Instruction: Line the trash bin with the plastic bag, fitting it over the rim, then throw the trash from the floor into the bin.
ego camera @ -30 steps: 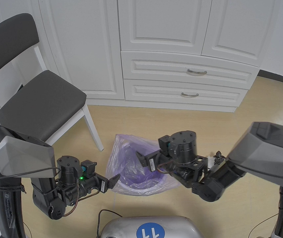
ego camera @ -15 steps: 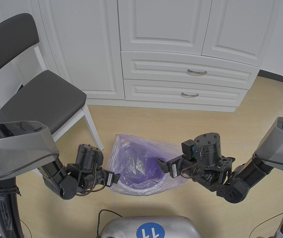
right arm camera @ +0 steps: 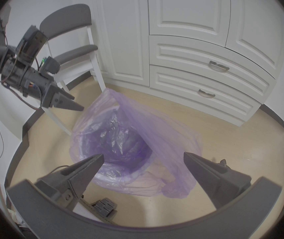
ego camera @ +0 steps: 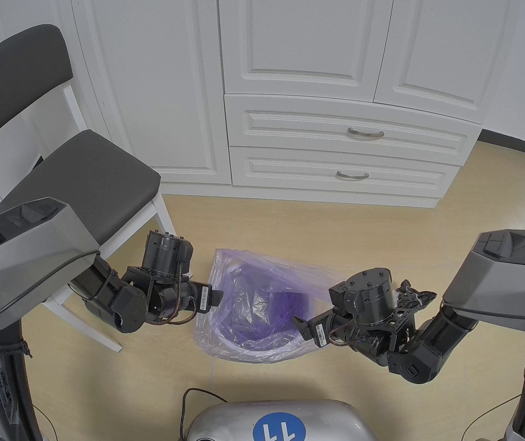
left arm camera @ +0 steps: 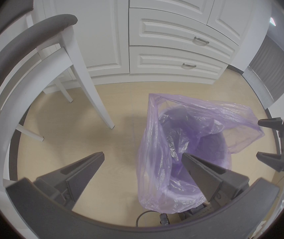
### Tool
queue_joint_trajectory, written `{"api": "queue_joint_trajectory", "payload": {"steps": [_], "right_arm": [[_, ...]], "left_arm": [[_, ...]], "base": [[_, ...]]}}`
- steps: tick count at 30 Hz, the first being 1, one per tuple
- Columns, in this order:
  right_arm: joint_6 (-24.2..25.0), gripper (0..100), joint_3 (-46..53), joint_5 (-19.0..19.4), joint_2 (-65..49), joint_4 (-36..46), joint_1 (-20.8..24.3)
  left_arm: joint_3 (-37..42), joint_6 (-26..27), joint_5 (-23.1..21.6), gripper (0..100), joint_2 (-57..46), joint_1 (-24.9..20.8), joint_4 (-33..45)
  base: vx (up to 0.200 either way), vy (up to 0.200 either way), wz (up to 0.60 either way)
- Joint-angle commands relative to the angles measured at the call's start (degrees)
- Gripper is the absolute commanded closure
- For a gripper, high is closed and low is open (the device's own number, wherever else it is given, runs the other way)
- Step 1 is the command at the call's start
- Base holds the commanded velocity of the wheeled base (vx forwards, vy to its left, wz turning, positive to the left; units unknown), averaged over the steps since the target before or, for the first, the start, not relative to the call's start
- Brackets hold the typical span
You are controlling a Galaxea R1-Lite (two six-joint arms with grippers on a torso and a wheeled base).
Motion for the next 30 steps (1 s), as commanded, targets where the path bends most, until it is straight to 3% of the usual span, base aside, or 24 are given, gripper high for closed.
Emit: {"api": "queue_joint_trajectory", "payload": {"steps": [1, 7, 24, 26, 30], "right_arm": [[-0.4, 0, -1.1, 0.0, 4.0, -0.4, -0.8], [-0.5, 0, -3.5, -0.2, 6.6, -4.0, -2.8], [-3.5, 0, -6.3, -1.3, 9.8, -4.1, -7.0], [-4.4, 0, -7.6, -3.6, 11.1, -4.1, -7.7], [-4.7, 0, -8.6, -3.9, 12.5, -5.4, -8.3]], "left_arm": [[-1.7, 0.2, 0.1, 0, 2.8, 0.5, -0.1], [-4.1, 0.0, 0.3, 0, 6.4, 0.7, -0.5], [-9.6, 0.0, 5.0, 0, 11.0, 4.0, -1.9], [-10.9, 0.0, 7.8, 0, 11.9, 4.2, -1.9], [-12.6, 0.2, 11.3, 0, 12.8, 4.5, -1.9]], "base": [[0.000, 0.000, 0.00], [0.000, 0.000, 0.00], [0.000, 0.000, 0.00], [0.000, 0.000, 0.00], [0.000, 0.000, 0.00]]}}
